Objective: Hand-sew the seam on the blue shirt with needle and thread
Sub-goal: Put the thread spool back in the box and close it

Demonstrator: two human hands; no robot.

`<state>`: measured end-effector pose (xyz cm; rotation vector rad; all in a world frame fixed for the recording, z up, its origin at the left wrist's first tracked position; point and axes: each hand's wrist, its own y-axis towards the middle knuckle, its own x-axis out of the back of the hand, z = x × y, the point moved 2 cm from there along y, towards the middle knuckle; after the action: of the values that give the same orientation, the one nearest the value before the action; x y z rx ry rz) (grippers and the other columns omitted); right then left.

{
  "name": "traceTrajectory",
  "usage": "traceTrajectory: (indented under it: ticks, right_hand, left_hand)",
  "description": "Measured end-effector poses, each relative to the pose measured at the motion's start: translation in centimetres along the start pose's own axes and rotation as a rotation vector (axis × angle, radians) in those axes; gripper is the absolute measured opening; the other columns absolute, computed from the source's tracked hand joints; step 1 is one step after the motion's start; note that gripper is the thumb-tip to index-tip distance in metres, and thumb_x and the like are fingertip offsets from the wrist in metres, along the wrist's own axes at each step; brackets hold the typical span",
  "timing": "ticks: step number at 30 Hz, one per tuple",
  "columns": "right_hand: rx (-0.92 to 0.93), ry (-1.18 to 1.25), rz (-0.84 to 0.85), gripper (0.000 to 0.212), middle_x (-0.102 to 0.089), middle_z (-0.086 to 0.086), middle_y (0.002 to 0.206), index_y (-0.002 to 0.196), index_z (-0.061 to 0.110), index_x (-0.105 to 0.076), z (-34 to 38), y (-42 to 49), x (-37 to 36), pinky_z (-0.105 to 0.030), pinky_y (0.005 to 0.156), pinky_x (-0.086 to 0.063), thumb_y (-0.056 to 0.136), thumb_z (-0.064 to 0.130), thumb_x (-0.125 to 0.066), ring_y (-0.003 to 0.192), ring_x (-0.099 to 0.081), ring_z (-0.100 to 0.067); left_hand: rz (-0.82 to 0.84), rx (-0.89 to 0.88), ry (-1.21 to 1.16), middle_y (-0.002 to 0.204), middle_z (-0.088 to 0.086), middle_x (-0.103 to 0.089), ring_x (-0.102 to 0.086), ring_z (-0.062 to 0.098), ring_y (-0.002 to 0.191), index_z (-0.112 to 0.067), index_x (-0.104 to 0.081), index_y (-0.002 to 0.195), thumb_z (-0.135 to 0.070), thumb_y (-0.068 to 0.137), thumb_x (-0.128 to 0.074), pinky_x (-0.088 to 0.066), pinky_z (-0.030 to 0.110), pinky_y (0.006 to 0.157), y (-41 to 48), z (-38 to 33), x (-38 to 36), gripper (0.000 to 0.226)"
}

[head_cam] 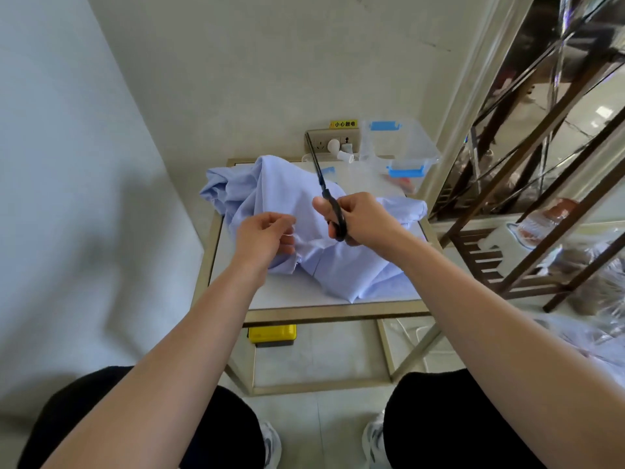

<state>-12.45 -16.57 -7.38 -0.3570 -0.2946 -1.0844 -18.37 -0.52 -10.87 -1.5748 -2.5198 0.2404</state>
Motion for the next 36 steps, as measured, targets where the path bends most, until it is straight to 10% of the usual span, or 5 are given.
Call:
traceTrajectory:
  ticks: [18,36]
  right_hand:
    - [-0.078,0.221,0.516,0.058,-0.05,-0.009,0.065,0.074,0.01,-0.053,-4.1,-10.7,-2.5,-0.023,0.047,-0.028,0.085,0.066,-0.044,0.046,-0.032,-0.012]
    - [-0.014,0.092,0.383,0.053,-0.051,-0.009,0.058,0.067,0.007,-0.053,-5.8,-11.3,-2.8,-0.022,0.039,-0.034,0.097,0.05,-0.051,0.038,-0.031,-0.012]
  left_hand:
    - [-0.084,0.097,-0.482,0.081,0.008,-0.065,-0.064,0.02,0.082,-0.005,-0.063,0.087,-0.014,0.094,-0.062,-0.059,0.026,0.076,-5.9,1.9,1.2,0.011]
    - [-0.129,-0.019,-0.326,0.074,0.003,-0.069,-0.065,0.013,0.07,-0.01,-0.066,0.083,-0.013,0.091,-0.065,-0.058,0.028,0.077,-5.8,1.8,0.9,0.009]
